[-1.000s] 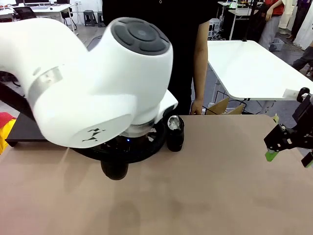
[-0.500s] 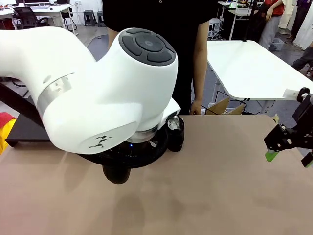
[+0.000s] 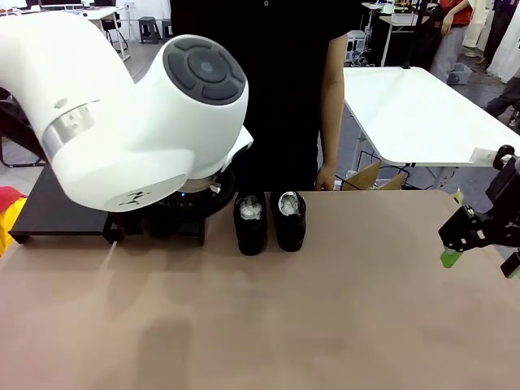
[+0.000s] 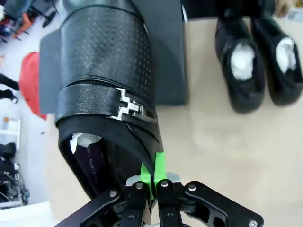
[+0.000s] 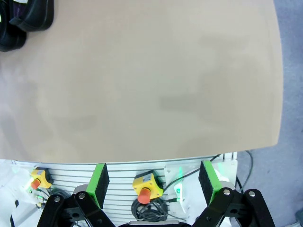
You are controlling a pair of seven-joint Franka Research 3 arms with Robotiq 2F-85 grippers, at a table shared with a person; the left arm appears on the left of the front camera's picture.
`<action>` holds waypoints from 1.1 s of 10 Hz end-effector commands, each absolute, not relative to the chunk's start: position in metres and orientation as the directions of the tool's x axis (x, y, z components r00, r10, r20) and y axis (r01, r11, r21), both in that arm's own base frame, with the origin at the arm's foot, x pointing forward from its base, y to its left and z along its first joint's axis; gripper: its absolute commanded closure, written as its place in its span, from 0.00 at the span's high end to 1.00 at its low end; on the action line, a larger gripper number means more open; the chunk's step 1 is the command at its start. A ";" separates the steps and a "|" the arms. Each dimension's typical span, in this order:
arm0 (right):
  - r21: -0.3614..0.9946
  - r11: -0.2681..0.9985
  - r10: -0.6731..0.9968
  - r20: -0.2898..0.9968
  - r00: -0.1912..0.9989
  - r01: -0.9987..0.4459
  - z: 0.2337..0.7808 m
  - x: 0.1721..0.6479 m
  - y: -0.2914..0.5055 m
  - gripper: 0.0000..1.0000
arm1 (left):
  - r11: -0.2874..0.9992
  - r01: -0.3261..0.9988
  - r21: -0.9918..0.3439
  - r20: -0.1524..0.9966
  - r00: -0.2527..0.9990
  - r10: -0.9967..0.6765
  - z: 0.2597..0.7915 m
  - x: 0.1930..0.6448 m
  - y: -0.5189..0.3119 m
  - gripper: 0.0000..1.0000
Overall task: Organize the shoes by placing them on the stand.
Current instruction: Place the Shoe from the middle of the table onto the Shoes Stand.
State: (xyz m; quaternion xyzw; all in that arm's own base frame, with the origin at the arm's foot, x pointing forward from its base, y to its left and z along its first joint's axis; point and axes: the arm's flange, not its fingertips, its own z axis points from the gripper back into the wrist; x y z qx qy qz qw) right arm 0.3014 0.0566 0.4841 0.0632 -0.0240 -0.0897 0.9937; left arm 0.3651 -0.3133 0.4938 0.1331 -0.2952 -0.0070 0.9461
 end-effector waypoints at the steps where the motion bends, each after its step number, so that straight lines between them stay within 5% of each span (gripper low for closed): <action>1: 0.140 0.976 -0.174 0.034 0.984 0.167 0.485 0.301 0.057 1.00 | 0.967 -0.094 0.236 0.611 0.788 -0.073 0.480 0.398 -0.326 0.00; 4: 0.140 0.976 -0.174 0.034 0.984 0.167 0.485 0.301 0.057 1.00 | 0.960 -0.146 0.239 0.581 0.814 -0.021 0.477 0.422 -0.324 0.00; 11: 0.140 0.976 -0.174 0.034 0.984 0.167 0.485 0.301 0.057 1.00 | 0.951 -0.040 0.308 0.547 0.825 -0.142 0.447 0.466 -0.317 0.00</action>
